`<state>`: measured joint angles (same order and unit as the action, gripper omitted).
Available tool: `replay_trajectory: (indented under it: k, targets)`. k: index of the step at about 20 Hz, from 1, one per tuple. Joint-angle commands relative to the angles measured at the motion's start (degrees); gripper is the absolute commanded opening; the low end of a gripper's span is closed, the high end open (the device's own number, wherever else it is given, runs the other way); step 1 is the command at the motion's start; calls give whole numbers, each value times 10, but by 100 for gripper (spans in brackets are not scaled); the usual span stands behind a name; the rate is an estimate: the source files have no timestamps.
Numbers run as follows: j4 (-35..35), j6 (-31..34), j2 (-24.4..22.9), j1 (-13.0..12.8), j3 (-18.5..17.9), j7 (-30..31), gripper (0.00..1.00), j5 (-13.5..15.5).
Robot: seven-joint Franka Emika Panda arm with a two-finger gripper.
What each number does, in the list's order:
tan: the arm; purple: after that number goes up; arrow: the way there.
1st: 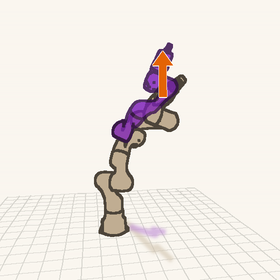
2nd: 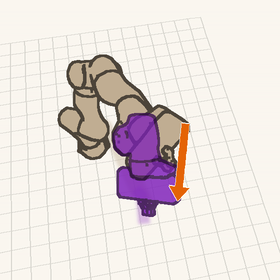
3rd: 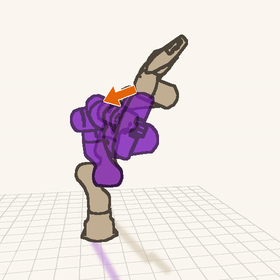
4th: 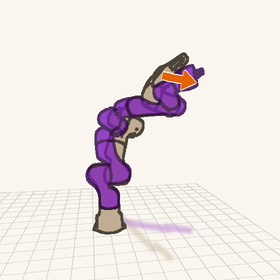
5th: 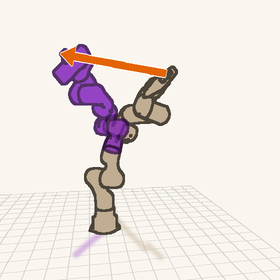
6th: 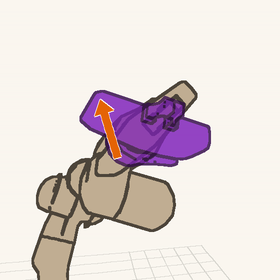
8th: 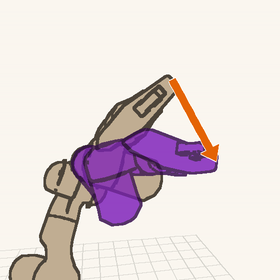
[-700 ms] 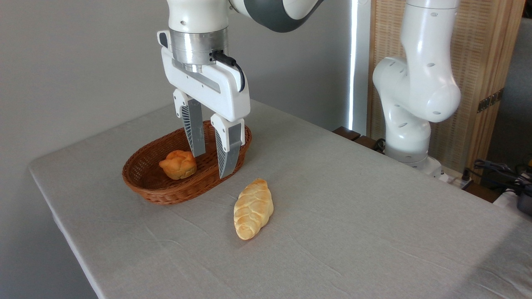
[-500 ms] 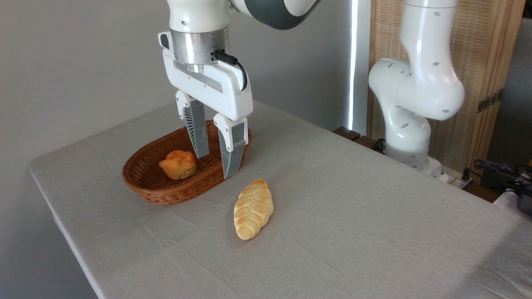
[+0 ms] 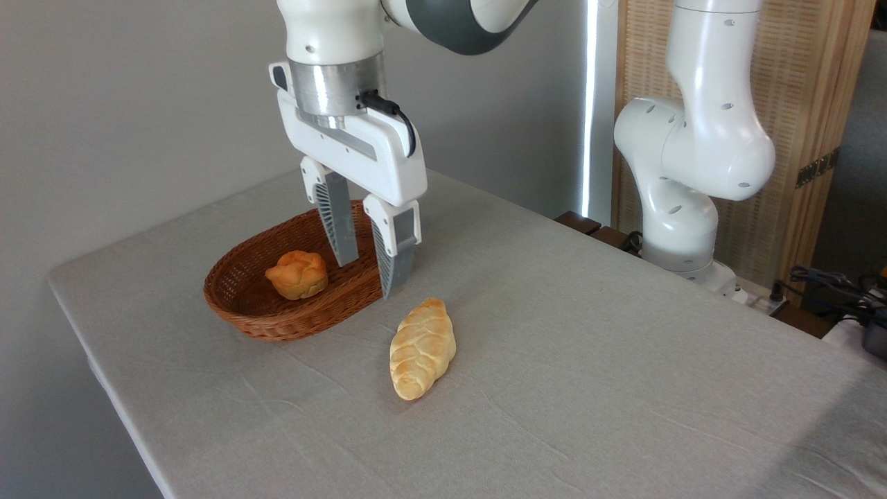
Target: Put bread into the basket
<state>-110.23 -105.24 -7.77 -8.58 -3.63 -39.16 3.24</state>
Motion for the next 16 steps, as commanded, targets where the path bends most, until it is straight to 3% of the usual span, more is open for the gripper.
replay_trajectory:
  k: [1, 7, 11, 16]
  targets:
    - [-52, 13, -33, 7, 5, 8, 100, 4]
    - [-145, -14, -46, 8, 2, 55, 100, 5]
    - [-182, -99, -45, 9, -1, 115, 100, 65]
    - [-217, -166, -41, 10, -8, 145, 100, 68]
